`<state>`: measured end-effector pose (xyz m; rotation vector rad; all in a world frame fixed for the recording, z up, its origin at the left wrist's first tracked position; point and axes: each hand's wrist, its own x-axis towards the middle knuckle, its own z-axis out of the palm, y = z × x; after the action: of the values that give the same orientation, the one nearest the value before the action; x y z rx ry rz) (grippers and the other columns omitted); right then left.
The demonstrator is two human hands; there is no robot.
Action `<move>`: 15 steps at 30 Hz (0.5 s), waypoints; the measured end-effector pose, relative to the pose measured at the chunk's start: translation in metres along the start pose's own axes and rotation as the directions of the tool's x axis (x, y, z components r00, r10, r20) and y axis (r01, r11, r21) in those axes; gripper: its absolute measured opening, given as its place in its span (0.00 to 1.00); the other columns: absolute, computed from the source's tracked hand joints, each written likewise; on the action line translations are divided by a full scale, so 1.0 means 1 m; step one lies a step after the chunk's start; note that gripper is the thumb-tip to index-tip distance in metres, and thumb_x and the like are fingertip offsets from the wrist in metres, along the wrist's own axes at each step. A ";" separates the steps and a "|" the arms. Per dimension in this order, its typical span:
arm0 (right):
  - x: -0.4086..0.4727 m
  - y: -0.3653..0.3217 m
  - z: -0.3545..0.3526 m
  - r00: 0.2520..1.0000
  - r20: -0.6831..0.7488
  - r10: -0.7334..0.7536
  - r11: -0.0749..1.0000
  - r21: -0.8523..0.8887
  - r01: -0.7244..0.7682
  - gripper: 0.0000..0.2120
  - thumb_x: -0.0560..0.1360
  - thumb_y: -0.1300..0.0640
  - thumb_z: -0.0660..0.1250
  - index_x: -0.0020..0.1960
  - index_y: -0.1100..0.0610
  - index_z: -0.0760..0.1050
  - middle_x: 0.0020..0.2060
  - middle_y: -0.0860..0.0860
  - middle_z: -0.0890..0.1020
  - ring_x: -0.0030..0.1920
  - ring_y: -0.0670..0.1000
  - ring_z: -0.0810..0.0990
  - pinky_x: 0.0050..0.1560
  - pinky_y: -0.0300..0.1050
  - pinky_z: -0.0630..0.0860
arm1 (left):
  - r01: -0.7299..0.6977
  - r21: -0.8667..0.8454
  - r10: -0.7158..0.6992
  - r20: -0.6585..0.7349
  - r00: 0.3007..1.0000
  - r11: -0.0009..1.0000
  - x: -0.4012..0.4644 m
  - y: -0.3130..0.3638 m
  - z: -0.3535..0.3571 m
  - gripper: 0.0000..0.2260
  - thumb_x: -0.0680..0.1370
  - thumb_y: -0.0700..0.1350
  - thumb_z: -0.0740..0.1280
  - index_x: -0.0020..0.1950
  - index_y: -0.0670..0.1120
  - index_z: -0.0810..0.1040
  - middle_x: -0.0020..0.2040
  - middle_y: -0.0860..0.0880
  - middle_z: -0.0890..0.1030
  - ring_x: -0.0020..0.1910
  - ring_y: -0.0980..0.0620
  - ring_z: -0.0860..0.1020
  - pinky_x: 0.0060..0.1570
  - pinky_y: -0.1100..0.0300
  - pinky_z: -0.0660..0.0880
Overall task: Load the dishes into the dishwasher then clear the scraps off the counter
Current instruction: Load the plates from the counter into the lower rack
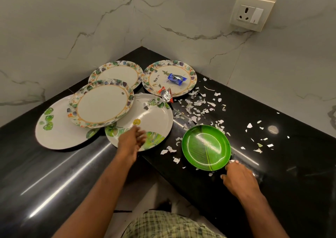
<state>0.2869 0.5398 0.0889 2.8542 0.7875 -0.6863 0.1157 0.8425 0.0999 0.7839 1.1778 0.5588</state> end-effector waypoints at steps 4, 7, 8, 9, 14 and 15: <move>0.001 0.001 -0.001 1.000 0.014 -0.002 1.000 0.018 0.002 0.19 0.77 0.45 0.72 0.62 0.54 0.79 0.63 0.54 0.79 0.64 0.58 0.81 0.62 0.52 0.78 | -0.071 -0.147 0.031 -0.261 0.965 0.987 0.033 0.019 -0.028 0.05 0.83 0.42 0.67 0.48 0.43 0.76 0.41 0.46 0.78 0.35 0.53 0.76 0.36 0.62 0.74; 0.000 0.000 -0.003 1.000 0.016 -0.007 1.000 0.025 0.007 0.20 0.76 0.43 0.72 0.62 0.54 0.79 0.63 0.54 0.79 0.64 0.58 0.80 0.62 0.53 0.79 | -0.093 -0.232 0.017 -0.311 0.950 0.968 0.050 0.025 -0.037 0.05 0.81 0.39 0.67 0.47 0.42 0.73 0.38 0.47 0.73 0.33 0.54 0.72 0.31 0.63 0.72; 0.000 0.000 -0.003 1.000 0.015 -0.006 1.000 0.025 0.006 0.21 0.76 0.43 0.73 0.63 0.54 0.78 0.63 0.54 0.79 0.64 0.58 0.80 0.62 0.53 0.79 | -0.096 -0.261 0.011 -0.310 0.951 0.960 0.054 0.026 -0.038 0.04 0.81 0.38 0.68 0.54 0.40 0.75 0.38 0.46 0.73 0.32 0.54 0.72 0.29 0.64 0.72; 0.000 0.000 -0.003 1.000 0.013 -0.005 1.000 0.027 0.005 0.21 0.76 0.43 0.73 0.63 0.54 0.78 0.64 0.54 0.79 0.64 0.58 0.80 0.62 0.53 0.79 | -0.098 -0.272 0.010 -0.308 0.951 0.957 0.061 0.026 -0.041 0.11 0.81 0.38 0.68 0.63 0.38 0.74 0.38 0.45 0.75 0.32 0.54 0.73 0.28 0.65 0.73; -0.002 -0.002 -0.005 1.000 0.000 -0.003 1.000 0.022 0.003 0.22 0.77 0.43 0.72 0.66 0.54 0.77 0.65 0.54 0.78 0.66 0.58 0.79 0.63 0.53 0.78 | -0.071 -0.406 -0.026 -0.230 0.973 0.911 0.086 0.033 -0.042 0.23 0.85 0.42 0.64 0.79 0.39 0.65 0.69 0.39 0.73 0.64 0.45 0.78 0.52 0.59 0.80; -0.003 -0.003 -0.005 1.000 -0.002 -0.003 1.000 0.018 0.003 0.22 0.77 0.43 0.72 0.66 0.54 0.77 0.65 0.54 0.78 0.66 0.58 0.79 0.63 0.53 0.78 | -0.055 -0.431 -0.043 -0.215 0.976 0.901 0.089 0.035 -0.041 0.23 0.85 0.43 0.64 0.79 0.40 0.65 0.70 0.39 0.72 0.67 0.43 0.77 0.56 0.58 0.79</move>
<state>0.2856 0.5420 0.0949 2.8713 0.7896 -0.6945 0.1043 0.9406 0.0675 0.3454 1.1920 0.8964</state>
